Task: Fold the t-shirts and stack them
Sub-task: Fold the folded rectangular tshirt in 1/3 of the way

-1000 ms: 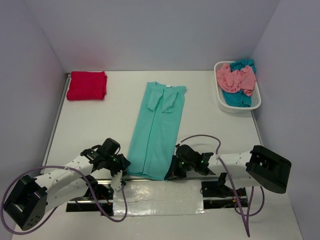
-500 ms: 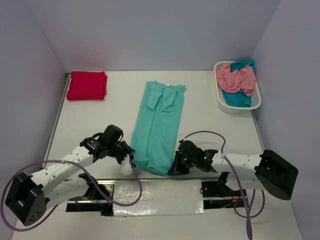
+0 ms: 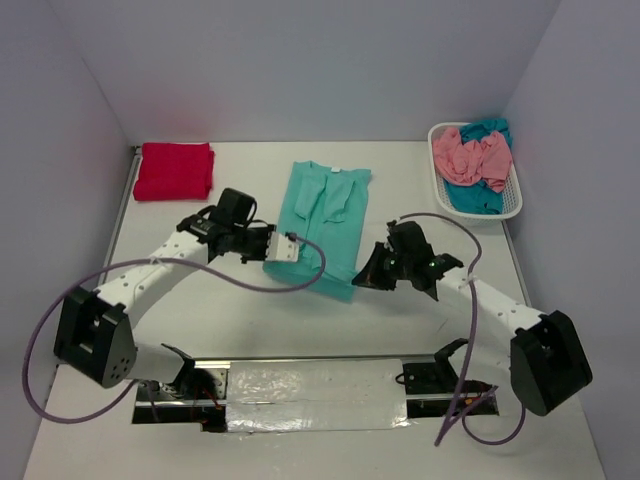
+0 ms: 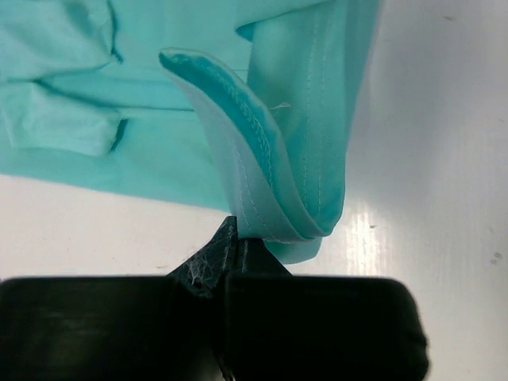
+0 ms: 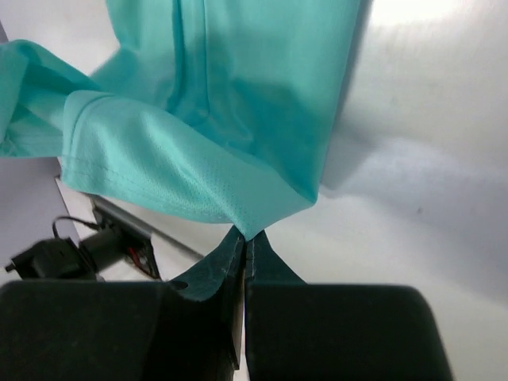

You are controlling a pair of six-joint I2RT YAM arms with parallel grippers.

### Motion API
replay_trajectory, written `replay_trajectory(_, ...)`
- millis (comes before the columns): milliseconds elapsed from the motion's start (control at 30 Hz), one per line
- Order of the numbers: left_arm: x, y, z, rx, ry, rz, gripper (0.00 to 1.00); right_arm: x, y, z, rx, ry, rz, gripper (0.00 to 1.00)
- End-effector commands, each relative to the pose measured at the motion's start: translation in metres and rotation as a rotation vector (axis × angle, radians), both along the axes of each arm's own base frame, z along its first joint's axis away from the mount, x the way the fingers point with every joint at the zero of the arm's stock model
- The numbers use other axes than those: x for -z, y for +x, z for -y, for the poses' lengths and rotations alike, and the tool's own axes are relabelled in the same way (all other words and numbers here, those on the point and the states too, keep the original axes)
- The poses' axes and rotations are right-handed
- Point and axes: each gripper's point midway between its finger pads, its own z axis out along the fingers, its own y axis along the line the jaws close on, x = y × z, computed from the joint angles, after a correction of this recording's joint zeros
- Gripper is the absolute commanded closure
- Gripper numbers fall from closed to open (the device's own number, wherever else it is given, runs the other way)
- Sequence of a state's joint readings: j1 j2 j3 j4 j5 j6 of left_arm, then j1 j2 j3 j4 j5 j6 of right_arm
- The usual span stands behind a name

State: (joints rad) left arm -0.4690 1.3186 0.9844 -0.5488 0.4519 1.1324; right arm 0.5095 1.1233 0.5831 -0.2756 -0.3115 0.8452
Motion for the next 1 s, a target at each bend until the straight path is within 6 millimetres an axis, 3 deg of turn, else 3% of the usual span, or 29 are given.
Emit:
replay_trajectory(0, -0.018, 0.03, 0.007, -0.119, -0.071, -0.063, 1.0, -0.014, 0.028, 0.014, -0.038, -0.046, 0.062, 1.0)
replay_trajectory(167, -0.012, 0.084, 0.011, -0.244, -0.068, -0.04, 1.0, -0.02, 0.072, 0.019, -0.021, -0.068, 0.064, 1.0)
replay_trajectory(400, 0.017, 0.121, 0.009, -0.31, -0.039, -0.058, 1.0, -0.017, 0.114, 0.012, -0.031, -0.086, 0.056, 1.0)
replay_trajectory(433, 0.014, 0.13, 0.008, -0.325, -0.053, -0.037, 1.0, -0.014, 0.117, 0.013, -0.035, -0.093, 0.051, 1.0)
replay_trajectory(467, 0.016, 0.134, 0.007, -0.337, -0.057, -0.035, 1.0, -0.005, 0.119, 0.011, -0.042, -0.101, 0.024, 1.0)
replay_trajectory(700, 0.036, 0.154, 0.005, -0.38, -0.058, -0.04, 1.0, 0.011, 0.146, 0.015, -0.02, -0.125, -0.009, 1.0)
replay_trajectory(800, 0.045, 0.161, 0.008, -0.394, -0.068, -0.053, 0.93, 0.022, 0.153, 0.019, -0.014, -0.153, -0.028, 0.99)
replay_trajectory(867, 0.05, 0.166, 0.008, -0.417, -0.072, -0.054, 0.88, 0.028, 0.158, 0.025, 0.003, -0.173, -0.034, 0.94)
replay_trajectory(967, 0.055, 0.179, 0.007, -0.475, -0.083, -0.042, 0.81, 0.03, 0.169, 0.029, 0.02, -0.173, -0.03, 0.67)
